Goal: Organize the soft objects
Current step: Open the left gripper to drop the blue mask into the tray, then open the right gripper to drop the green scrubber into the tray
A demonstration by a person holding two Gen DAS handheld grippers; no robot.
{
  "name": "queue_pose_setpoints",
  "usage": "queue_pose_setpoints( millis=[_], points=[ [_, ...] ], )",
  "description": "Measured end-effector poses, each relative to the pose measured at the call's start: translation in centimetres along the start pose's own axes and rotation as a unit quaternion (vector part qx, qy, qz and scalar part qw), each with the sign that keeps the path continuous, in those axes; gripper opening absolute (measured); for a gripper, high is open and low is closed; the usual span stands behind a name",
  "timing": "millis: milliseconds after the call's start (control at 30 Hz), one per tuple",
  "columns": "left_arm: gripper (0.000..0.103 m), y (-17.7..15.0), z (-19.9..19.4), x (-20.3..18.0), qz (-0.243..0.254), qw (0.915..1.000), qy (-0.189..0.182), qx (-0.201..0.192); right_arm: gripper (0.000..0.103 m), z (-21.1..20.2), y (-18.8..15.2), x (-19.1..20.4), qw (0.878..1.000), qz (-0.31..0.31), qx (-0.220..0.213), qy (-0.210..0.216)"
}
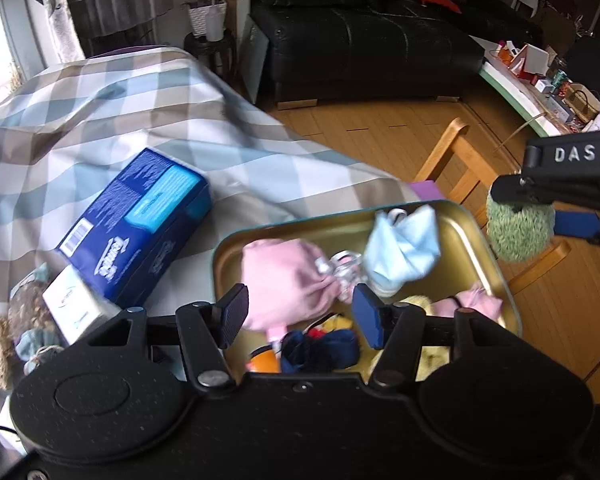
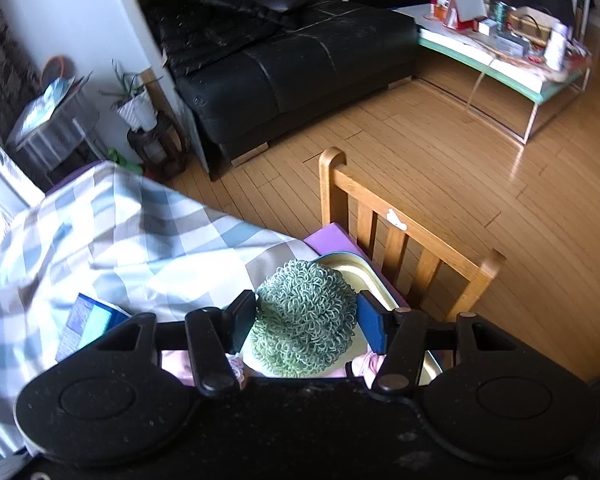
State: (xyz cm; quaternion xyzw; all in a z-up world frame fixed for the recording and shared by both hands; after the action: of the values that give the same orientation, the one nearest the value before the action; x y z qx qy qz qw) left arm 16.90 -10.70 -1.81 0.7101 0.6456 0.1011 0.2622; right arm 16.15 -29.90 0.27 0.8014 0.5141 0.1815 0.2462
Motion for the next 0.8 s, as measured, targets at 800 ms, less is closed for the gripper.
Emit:
queue_pose_setpoints(
  millis=[800],
  points=[
    [0.061,-5.9,-3.8,12.1,-0.015,0.9993,-0.003,-0.035,0.060,4.7,-0.7,1.9,0.995,-0.067,0.009,-0.070]
  ],
)
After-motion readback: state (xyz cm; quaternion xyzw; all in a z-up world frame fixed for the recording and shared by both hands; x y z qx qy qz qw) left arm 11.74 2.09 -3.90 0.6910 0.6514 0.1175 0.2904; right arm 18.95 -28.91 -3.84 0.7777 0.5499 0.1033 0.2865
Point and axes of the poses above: each gripper's, at about its wrist camera, not at the fingertips, and z roughly the way its jaws point, x to its left, y to its top, the point moved 1 cm from there along z, roughly the way its jaws point, and after that the axes turned 12 degrees about -z, right-handed, at the moved point
